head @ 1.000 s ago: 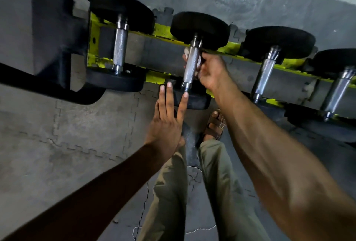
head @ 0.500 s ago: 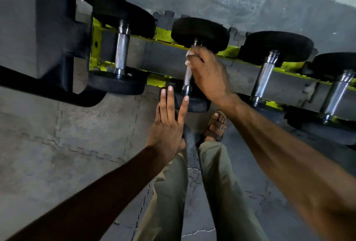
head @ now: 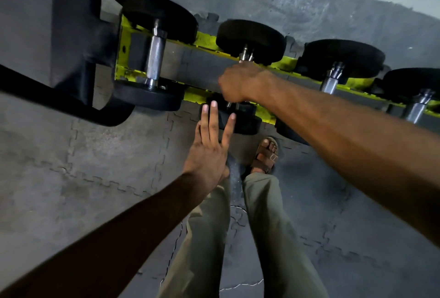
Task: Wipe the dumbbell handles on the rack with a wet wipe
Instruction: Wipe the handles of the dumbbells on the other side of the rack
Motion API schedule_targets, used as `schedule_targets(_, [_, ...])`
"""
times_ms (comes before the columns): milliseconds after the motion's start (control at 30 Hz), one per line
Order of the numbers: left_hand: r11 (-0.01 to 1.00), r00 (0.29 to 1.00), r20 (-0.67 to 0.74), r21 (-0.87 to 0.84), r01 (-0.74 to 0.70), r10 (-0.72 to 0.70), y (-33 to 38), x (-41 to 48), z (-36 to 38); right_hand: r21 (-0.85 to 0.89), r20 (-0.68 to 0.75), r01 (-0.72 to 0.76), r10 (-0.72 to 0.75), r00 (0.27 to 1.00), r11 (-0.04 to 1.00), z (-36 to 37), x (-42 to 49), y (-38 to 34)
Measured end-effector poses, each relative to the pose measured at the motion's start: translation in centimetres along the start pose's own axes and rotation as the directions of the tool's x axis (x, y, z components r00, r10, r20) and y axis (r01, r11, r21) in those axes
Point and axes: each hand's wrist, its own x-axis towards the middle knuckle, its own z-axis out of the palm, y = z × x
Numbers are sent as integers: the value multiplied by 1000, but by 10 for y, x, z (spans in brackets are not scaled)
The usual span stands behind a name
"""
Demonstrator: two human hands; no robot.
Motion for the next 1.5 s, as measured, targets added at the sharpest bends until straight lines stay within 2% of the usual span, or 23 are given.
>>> schedule_targets(67, [1000,1000,-4,-3,15,-15,0,0,2,166,230,-58,19,973,984,-11,9,-16])
schedule_targets(133, [999,1000,-18,-21,24,-24,-1,1,5,228,301,-87,14,954,970,-11,15,-20])
schedule_targets(200, [999,999,-15,-25,30,-30,-1,-1,5,243,238,-28,-32,971,970,-3,16,-16])
schedule_targets(300, [1000,1000,-3,0,9,-9,3,-3,2,255,35,134,-148,988,958,19,3,0])
schedule_targets(400, [1000,1000,-13,-23,17,-17,0,-1,2,191,-150,169,-142,978,967,30,-16,11])
schedule_targets(433, [999,1000,-12,-32,16,-17,0,-1,3,139,-161,154,-131,978,978,29,-19,9])
schedule_targets(500, [1000,1000,-17,-27,15,-15,-2,-1,5,79,-90,87,-80,993,993,22,-12,1])
schedule_targets(600, [1000,1000,-15,-9,7,-7,-1,-1,4,108,84,21,-30,996,994,6,5,-14])
schedule_targets(667, [1000,1000,-1,-18,4,-4,-1,-1,4,132,99,51,-64,993,990,6,8,-19])
schedule_targets(767, [998,1000,4,-56,5,-5,0,-2,6,195,-71,125,-113,991,973,24,-4,-10])
schedule_targets(867, [998,1000,-1,-60,1,-1,-2,0,5,329,-287,169,-72,955,929,56,-18,3])
schedule_targets(933, [998,1000,-5,-60,-1,1,-4,-1,3,550,-356,145,74,932,822,75,-28,2])
schedule_targets(967, [998,1000,-8,-61,-4,3,-4,-1,4,679,-351,112,186,918,726,84,-30,0])
schedule_targets(1033, [998,1000,-13,-66,-7,6,-4,-1,5,886,-215,-2,415,884,465,101,-30,-2])
schedule_targets(1133, [998,1000,-8,-61,-4,4,-4,1,6,994,-9,-51,547,837,94,119,-21,-7])
schedule_targets(1200, [999,1000,-13,-53,-5,5,-4,1,7,986,100,1,587,803,-169,114,-13,-8])
schedule_targets(1267, [999,1000,-15,-50,-10,9,-5,-2,6,906,173,115,604,778,-407,97,4,5])
schedule_targets(1367, [999,999,-30,-32,-18,17,-6,-2,8,621,262,246,493,830,-744,72,30,26])
schedule_targets(1433, [999,999,-30,-36,-18,17,-6,-1,8,503,280,217,395,875,-837,73,35,24])
schedule_targets(1500, [998,1000,-19,-52,-24,23,-4,-2,8,546,284,99,295,912,-832,86,27,8])
